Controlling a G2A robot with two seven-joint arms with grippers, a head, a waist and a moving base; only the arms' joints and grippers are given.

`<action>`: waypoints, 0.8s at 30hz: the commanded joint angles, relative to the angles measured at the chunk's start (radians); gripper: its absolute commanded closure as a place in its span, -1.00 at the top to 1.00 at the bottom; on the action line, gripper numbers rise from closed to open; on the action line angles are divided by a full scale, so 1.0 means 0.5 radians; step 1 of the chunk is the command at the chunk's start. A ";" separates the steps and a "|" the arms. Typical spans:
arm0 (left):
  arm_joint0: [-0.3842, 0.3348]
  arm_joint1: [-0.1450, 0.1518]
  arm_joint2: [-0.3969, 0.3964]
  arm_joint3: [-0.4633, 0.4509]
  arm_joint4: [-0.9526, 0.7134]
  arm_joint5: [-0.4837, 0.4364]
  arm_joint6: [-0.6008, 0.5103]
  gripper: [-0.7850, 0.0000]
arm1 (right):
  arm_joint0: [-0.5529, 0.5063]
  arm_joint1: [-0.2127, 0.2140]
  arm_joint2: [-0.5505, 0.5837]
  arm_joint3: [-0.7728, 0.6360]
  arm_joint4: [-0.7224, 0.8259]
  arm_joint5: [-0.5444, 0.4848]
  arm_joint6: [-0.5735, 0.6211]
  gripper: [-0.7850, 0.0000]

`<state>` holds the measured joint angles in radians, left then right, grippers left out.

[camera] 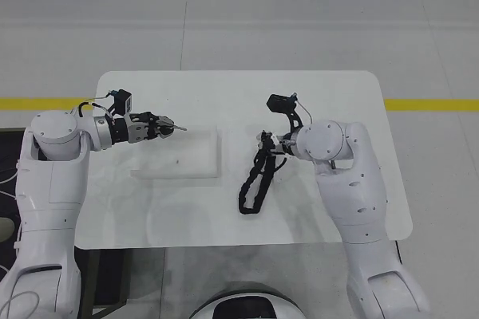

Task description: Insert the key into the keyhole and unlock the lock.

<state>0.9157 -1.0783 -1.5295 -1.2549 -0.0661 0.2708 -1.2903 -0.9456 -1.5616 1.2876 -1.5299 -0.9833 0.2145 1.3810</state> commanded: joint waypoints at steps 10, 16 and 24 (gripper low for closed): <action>0.000 0.000 0.000 0.000 0.000 0.000 0.000 -1.00 | -0.375 0.011 -0.055 -0.211 0.034 -0.155 -0.148 -1.00; 0.000 0.000 0.000 0.000 0.000 0.000 0.000 -1.00 | -0.353 -0.003 -0.148 -0.085 -0.006 -0.178 -0.113 -1.00; 0.000 0.000 0.000 0.000 0.000 0.000 0.000 -1.00 | -0.300 -0.012 -0.147 -0.072 -0.082 -0.172 -0.103 0.27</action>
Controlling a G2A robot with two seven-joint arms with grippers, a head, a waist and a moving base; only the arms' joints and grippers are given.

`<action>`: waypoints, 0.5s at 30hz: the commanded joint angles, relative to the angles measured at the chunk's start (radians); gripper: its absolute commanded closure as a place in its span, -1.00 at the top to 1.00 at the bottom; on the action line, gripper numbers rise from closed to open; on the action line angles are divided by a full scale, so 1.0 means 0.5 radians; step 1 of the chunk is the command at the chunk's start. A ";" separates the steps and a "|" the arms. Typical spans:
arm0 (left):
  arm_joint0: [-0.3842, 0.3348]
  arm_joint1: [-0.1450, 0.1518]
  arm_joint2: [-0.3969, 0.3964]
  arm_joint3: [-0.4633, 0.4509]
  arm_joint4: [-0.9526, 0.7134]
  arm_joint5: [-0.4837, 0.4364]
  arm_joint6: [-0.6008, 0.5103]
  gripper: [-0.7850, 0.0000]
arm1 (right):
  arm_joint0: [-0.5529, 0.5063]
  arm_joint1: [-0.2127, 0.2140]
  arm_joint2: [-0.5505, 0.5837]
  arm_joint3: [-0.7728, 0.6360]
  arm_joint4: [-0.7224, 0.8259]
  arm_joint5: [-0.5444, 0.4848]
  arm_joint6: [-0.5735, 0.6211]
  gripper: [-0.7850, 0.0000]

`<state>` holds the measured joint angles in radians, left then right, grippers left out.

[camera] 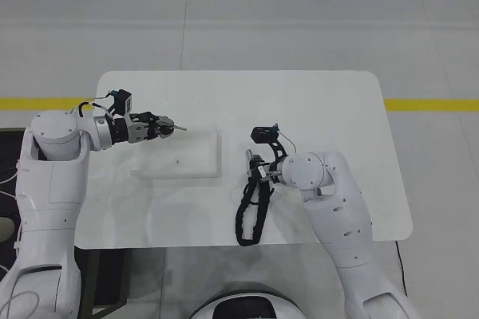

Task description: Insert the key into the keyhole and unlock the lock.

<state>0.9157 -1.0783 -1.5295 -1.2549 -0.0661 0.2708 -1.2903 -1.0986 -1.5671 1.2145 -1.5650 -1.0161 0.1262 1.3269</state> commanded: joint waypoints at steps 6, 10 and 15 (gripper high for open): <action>0.000 0.000 0.000 0.000 0.000 0.000 0.000 -1.00 | 0.056 -0.014 -0.017 0.027 -0.063 0.000 0.025 -0.04; 0.000 0.000 0.000 0.000 0.000 0.000 0.000 -1.00 | 0.086 -0.026 -0.043 0.062 -0.094 -0.017 0.003 -0.06; 0.000 0.000 0.000 0.000 0.000 0.000 0.000 -1.00 | 0.118 -0.045 -0.095 0.131 -0.215 -0.009 -0.028 -0.11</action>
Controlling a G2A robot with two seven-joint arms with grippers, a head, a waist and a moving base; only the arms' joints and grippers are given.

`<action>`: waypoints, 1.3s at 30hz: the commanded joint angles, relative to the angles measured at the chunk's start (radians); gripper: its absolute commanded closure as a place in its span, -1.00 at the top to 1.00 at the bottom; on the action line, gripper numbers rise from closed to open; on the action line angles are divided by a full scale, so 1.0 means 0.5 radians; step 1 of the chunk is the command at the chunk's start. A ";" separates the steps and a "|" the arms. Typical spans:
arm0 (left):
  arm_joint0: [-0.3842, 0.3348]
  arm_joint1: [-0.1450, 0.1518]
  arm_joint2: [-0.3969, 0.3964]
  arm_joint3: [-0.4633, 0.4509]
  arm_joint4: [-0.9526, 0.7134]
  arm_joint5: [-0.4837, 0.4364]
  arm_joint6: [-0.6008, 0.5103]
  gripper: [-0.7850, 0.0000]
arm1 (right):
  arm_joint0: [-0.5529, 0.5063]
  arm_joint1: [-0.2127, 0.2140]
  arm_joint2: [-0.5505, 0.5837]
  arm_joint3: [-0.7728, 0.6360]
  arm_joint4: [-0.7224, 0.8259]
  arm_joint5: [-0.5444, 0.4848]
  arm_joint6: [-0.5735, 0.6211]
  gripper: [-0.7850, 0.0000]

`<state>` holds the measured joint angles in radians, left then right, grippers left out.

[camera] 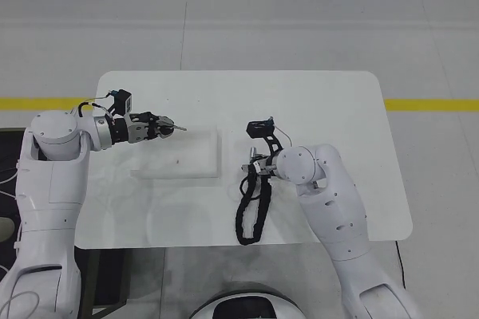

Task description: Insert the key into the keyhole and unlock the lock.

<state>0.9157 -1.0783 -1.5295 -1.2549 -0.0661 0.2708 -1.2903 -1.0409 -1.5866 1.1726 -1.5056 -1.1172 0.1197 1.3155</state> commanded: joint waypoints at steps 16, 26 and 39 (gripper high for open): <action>0.000 0.000 0.000 0.000 0.000 0.000 0.000 -1.00 | 0.021 -0.064 0.021 0.114 -0.075 0.019 -0.059 -1.00; 0.000 0.000 0.000 0.000 0.000 0.000 0.000 -1.00 | -0.002 -0.065 0.285 -0.098 0.173 0.011 -0.089 -1.00; 0.000 0.000 0.000 0.000 0.000 0.000 0.000 -1.00 | -0.010 -0.046 0.479 -0.193 0.410 -0.036 -0.216 -1.00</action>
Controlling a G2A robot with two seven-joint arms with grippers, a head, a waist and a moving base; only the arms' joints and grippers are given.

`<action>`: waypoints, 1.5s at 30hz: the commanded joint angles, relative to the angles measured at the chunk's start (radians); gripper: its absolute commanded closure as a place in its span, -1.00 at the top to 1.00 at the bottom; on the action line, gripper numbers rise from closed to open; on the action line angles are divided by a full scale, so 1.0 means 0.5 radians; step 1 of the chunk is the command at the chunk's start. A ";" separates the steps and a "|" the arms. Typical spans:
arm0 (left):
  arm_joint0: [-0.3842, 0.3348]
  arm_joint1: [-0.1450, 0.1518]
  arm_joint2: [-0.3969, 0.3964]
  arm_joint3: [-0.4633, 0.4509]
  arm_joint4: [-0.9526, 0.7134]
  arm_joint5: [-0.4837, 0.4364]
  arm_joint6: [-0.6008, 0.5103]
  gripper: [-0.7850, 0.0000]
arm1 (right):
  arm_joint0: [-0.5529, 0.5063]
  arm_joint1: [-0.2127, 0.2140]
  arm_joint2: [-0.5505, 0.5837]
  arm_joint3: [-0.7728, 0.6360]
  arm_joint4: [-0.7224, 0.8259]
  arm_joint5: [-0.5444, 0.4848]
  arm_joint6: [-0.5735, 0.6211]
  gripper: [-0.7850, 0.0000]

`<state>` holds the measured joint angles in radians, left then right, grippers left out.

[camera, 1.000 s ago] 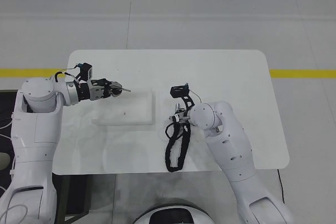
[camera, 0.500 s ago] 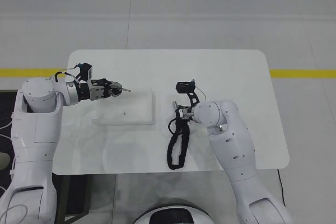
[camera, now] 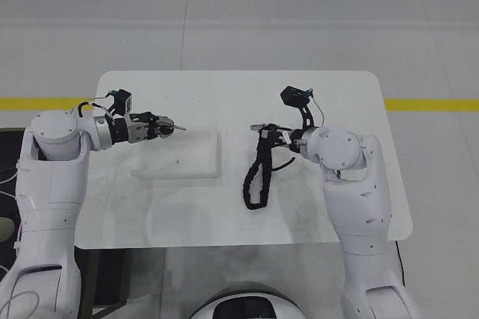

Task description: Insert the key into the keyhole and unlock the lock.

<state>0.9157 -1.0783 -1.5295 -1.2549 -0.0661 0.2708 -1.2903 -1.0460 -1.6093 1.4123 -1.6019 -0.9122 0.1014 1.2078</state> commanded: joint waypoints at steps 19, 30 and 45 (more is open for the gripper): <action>-0.092 -0.271 0.571 0.333 -1.453 0.371 0.444 -1.00 | -0.411 0.081 0.492 0.328 2.137 -0.612 -0.266 -1.00; 0.024 -0.266 0.553 0.159 -1.389 0.302 0.502 -1.00 | -0.542 0.101 0.464 0.231 2.181 -0.727 -0.250 -1.00; -0.114 -0.225 0.475 0.168 -0.984 -0.090 0.057 -1.00 | -0.366 0.260 0.375 0.240 2.190 -0.880 0.501 -1.00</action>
<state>0.8586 -1.1908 -1.2912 -1.1716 -0.5552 0.2259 -1.2637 -1.2380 -1.4900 1.5984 -1.4521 0.3197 -0.2736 1.4483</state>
